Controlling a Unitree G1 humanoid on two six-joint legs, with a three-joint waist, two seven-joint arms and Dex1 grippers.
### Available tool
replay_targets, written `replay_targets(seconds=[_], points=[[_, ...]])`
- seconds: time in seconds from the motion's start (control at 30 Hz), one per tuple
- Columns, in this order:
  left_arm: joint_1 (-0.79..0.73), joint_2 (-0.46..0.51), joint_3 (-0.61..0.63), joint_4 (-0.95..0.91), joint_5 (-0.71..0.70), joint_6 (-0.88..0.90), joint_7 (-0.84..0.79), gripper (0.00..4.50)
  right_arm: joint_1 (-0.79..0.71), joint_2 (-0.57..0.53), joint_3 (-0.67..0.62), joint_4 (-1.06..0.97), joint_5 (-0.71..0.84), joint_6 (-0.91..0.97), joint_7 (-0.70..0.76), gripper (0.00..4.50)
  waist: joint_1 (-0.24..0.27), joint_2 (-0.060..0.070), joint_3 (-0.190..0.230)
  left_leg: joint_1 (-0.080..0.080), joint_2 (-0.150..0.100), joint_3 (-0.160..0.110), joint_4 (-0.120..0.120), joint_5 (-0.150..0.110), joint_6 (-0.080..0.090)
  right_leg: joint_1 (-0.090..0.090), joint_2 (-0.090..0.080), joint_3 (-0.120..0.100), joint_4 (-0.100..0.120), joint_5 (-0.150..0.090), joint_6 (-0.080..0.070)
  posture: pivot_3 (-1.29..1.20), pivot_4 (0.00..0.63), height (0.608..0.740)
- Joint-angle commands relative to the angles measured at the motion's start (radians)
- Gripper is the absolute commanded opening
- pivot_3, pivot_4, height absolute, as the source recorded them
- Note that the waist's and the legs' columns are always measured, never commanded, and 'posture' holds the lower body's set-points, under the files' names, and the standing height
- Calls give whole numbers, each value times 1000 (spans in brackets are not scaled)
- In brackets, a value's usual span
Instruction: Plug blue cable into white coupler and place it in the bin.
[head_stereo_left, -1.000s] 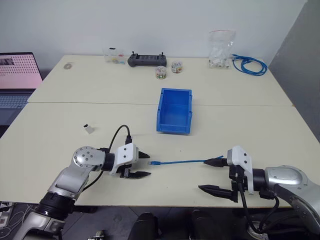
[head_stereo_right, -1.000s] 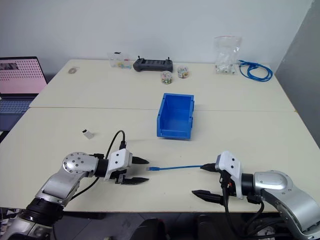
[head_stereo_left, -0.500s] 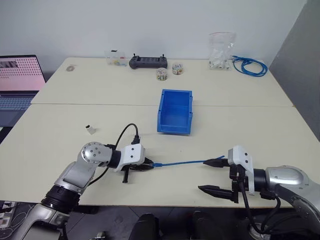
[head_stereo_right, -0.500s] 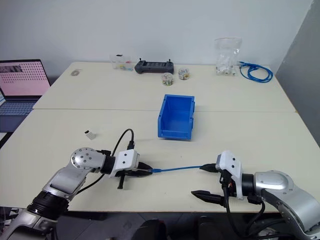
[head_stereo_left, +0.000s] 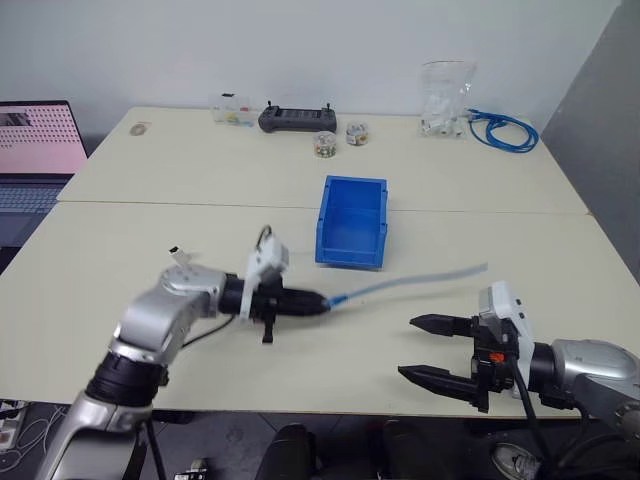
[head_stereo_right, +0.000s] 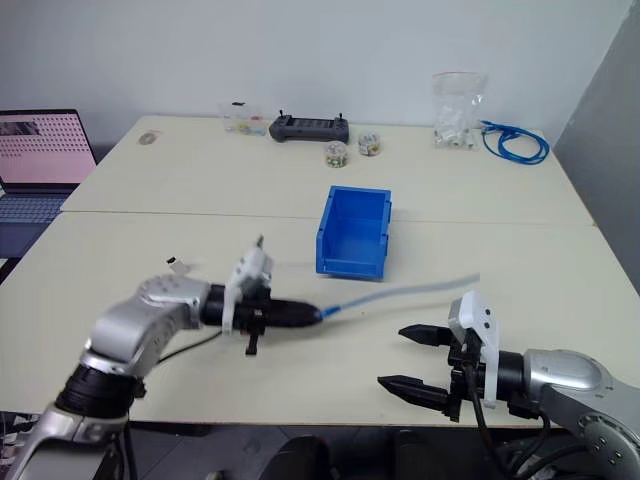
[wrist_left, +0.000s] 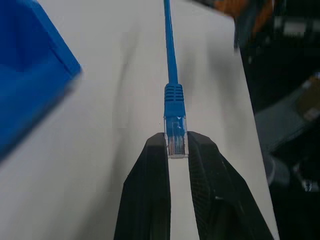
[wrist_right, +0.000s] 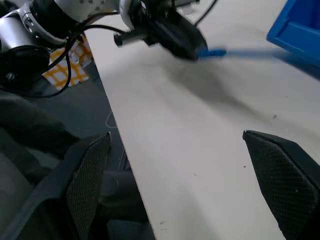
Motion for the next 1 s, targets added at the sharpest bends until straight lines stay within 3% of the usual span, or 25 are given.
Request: replay_targets(seconds=[0.03, 0.23, 0.5, 0.63, 0.83, 0.97, 1.0], points=[[-21, -31, 41, -47, -136, 143, 24, 226, -21, 61, -20, -13, 106, -8, -106, 4500, -5, 0, 0, 1, 0, 1, 0, 0, 0, 0, 0, 1, 0, 0, 0, 0, 150, 740], [-15, -50, 77, -121, -294, 307, 75, 226, -145, 168, 27, 62, 222, -11, -234, 4500, -12, -1, 1, 1, 0, 0, 0, 0, 0, 0, 0, 1, 1, 0, 0, 0, 150, 740], [-8, -79, 120, -158, -394, 378, 161, 226, -302, 299, 97, 156, 379, -26, -368, 4500, -15, 0, 1, 1, 0, 0, 0, 0, 0, -1, 0, 2, 1, 0, 0, 0, 150, 740], [-4, -81, 136, -166, -427, 392, 192, 226, -334, 301, 106, 176, 448, -11, -388, 4500, -16, 0, 1, 0, 0, 1, 0, 0, 0, -1, 0, 2, 1, 0, 0, 0, 150, 740], [-4, -81, 145, -170, -458, 400, 219, 226, -361, 286, 161, 195, 414, 0, -360, 4500, -20, 0, 1, 0, 0, 1, 0, 0, 0, -1, 0, 2, 1, 0, 0, 0, 150, 740], [1, -72, 141, -177, -468, 397, 224, 226, -375, 291, 175, 207, 413, -8, -357, 3781, -22, 0, 1, 0, 0, 1, 0, 0, 0, -1, 0, 2, 1, 0, 0, 0, 150, 740], [1, -69, 140, -178, -470, 396, 225, 226, -379, 294, 177, 211, 414, -10, -356, 3426, -22, 0, 1, 0, 0, 1, 0, 0, 0, -1, 0, 2, 1, 0, 0, 0, 150, 740]])
